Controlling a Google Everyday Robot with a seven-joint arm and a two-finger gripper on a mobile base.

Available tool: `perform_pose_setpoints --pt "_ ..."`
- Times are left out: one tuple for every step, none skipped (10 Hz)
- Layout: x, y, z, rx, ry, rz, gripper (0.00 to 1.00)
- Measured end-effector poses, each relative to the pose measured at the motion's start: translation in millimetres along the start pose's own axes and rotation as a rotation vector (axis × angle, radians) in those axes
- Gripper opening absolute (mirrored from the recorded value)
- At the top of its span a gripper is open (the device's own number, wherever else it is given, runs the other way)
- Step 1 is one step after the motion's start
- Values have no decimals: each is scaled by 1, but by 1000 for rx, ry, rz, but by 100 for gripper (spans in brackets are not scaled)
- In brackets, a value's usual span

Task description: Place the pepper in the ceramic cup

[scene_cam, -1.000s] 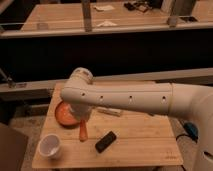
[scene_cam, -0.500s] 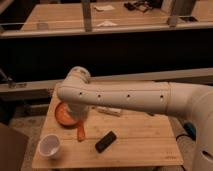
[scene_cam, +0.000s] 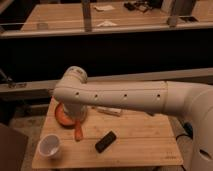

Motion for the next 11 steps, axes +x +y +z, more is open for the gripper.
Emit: perform_pose_setpoints --pt "1 1 0 -2 4 -1 0" --pt "2 0 0 -2 6 -4 0" --pt "2 -3 0 -2 9 -8 0" --pt "2 -3 0 -2 10 -8 0" --pt "5 -6 -3 -2 21 -17 0" --pt "6 -8 -5 -3 25 -25 0" --pt "7 -9 -6 -1 26 -31 0" --pt "8 -9 -7 -1 29 -36 0" --pt "9 -11 -8 0 33 -42 0" --pt "10 -12 -9 1 35 -46 0" --pt "11 -13 -10 3 37 -49 0"
